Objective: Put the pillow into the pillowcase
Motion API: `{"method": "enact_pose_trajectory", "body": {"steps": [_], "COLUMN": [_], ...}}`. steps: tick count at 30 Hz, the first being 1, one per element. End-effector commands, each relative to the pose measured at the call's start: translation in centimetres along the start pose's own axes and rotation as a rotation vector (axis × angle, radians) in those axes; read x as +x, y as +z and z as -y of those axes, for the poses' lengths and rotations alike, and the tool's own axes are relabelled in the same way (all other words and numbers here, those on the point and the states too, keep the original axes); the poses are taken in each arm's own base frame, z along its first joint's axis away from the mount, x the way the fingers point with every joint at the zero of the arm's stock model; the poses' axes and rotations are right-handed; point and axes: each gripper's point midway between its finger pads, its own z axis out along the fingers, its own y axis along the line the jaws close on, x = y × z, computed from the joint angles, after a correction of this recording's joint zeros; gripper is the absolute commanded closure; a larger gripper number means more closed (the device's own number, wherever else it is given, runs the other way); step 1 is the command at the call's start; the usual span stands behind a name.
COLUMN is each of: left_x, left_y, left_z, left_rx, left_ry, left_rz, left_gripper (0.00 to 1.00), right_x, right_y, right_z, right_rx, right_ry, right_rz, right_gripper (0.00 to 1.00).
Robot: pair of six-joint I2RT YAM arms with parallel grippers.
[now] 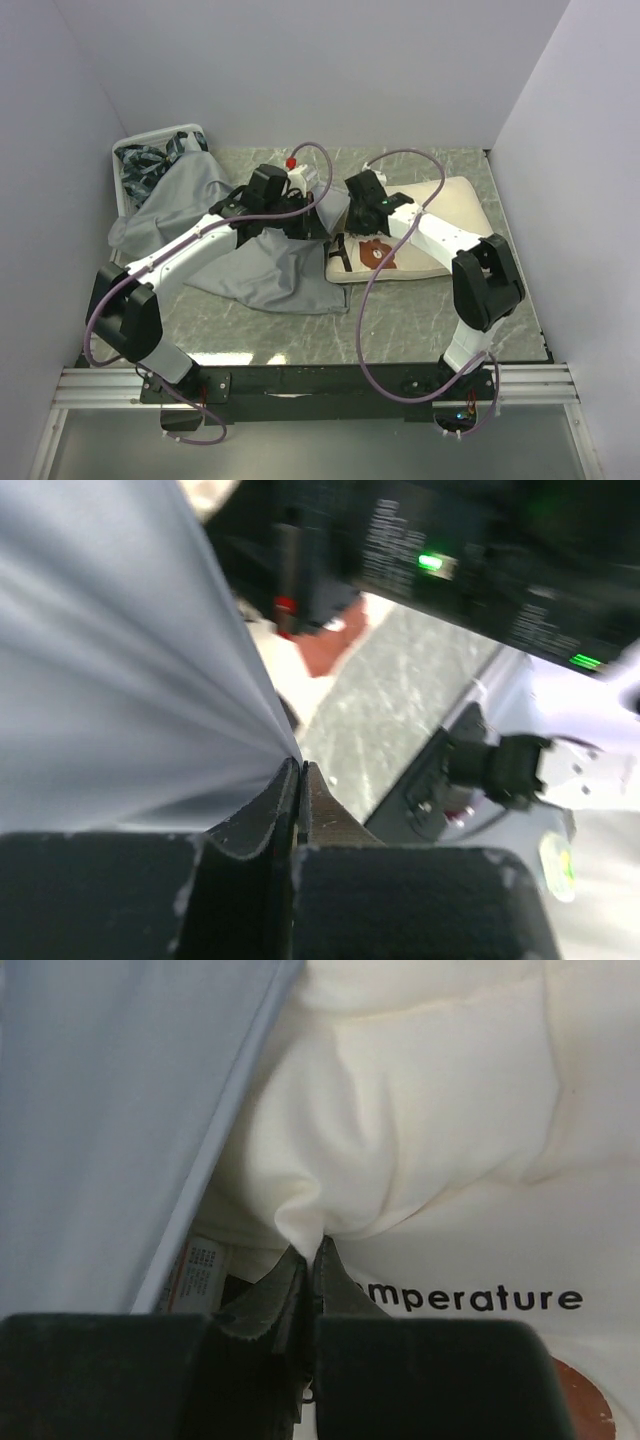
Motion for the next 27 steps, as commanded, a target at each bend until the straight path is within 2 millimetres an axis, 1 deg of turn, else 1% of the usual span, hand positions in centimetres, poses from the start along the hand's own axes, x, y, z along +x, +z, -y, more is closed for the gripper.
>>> {"method": "enact_pose_trajectory", "body": {"steps": [1,2,3,4,5,6,7,8,9,10,11,12,13,14,15,16,17,18,19,20,21,22,23,24,25,26,27], "left_x": [1.7,1.5,1.8,1.8,1.7,1.1,0.8,-0.1,-0.3,-0.8,-1.2,-2.5,-3.2,-3.7,-4.5,-5.4,-6.3,-6.8,-7.1,-7.8,-7.9,-8.0,-8.1,-8.0,-8.0,-7.7,-7.8], "left_y": [-2.4,-2.5,-2.9,-3.0,-3.1,-2.8,-2.7,-2.4,-2.6,-2.7,-2.7,-3.2,-3.4,-3.2,-3.2,-2.7,-2.1,-1.6,-1.0,0.0,0.4,0.9,1.8,2.4,2.8,3.7,4.1], "left_z": [4.8,5.4,6.3,6.9,7.0,7.0,7.2,7.7,8.5,9.3,9.7,10.9,11.5,11.3,11.5,11.0,10.1,9.4,8.5,7.2,6.8,6.3,5.3,4.7,4.3,3.6,3.2], "left_rx": [0.222,0.255,0.313,0.344,0.349,0.336,0.336,0.366,0.410,0.443,0.483,0.544,0.568,0.577,0.587,0.559,0.536,0.508,0.474,0.435,0.425,0.417,0.389,0.372,0.360,0.347,0.338], "left_ry": [0.036,0.046,0.050,0.053,0.050,0.046,0.023,0.028,0.020,-0.041,-0.057,-0.029,-0.082,-0.107,-0.117,-0.157,-0.180,-0.202,-0.237,-0.269,-0.281,-0.304,-0.327,-0.339,-0.352,-0.366,-0.375], "left_rz": [-0.087,-0.086,-0.111,-0.119,-0.119,-0.105,-0.102,-0.076,-0.077,-0.079,-0.072,-0.023,-0.020,-0.009,0.010,0.038,0.055,0.068,0.072,0.094,0.098,0.095,0.102,0.101,0.098,0.093,0.093], "left_gripper": [0.96,0.96,0.96,0.95,0.95,0.94,0.95,0.95,0.96,0.96,0.96,0.95,0.93,0.91,0.91,0.90,0.91,0.91,0.91,0.92,0.92,0.92,0.92,0.91,0.91,0.90,0.90], "right_x": [-4.3,-4.2,-4.3,-4.2,-4.2,-4.2,-4.8,-4.5,-4.6,-5.2,-5.2,-5.7,-5.8,-6.3,-6.4,-6.2,-6.1,-5.5,-5.1,-4.5,-4.0,-3.9,-2.9,-2.7,-3.1,-2.2,-2.1], "right_y": [-0.2,0.0,0.1,0.3,0.4,0.2,-0.8,-1.0,-1.6,-2.6,-2.8,-2.8,-2.9,-3.2,-3.4,-3.7,-3.8,-4.0,-4.0,-3.9,-3.9,-4.4,-4.1,-4.1,-4.8,-4.7,-4.9], "right_z": [-1.2,-1.3,-1.2,-1.1,-1.0,-1.1,-1.4,-1.5,-1.9,-2.2,-2.2,-1.5,-1.6,-1.7,-1.9,-2.4,-2.8,-3.6,-3.8,-3.9,-3.8,-3.8,-2.8,-2.1,-1.2,0.0,0.8], "right_rx": [-0.090,-0.099,-0.097,-0.095,-0.091,-0.102,-0.132,-0.159,-0.190,-0.213,-0.205,-0.170,-0.172,-0.187,-0.202,-0.224,-0.248,-0.264,-0.265,-0.268,-0.267,-0.285,-0.264,-0.248,-0.235,-0.198,-0.177], "right_ry": [0.184,0.200,0.210,0.224,0.239,0.256,0.308,0.338,0.362,0.390,0.398,0.416,0.431,0.445,0.447,0.459,0.462,0.454,0.447,0.434,0.427,0.417,0.404,0.394,0.379,0.363,0.360], "right_rz": [0.185,0.195,0.203,0.200,0.206,0.211,0.233,0.253,0.269,0.300,0.311,0.337,0.341,0.360,0.368,0.369,0.372,0.360,0.356,0.348,0.341,0.340,0.334,0.337,0.354,0.335,0.341], "right_gripper": [1.00,1.00,1.00,1.00,1.00,1.00,1.00,1.00,1.00,1.00,1.00,1.00,1.00,1.00,1.00,1.00,1.00,1.00,1.00,1.00,0.94,0.83,0.69,0.47,0.40,0.35,0.25]}}
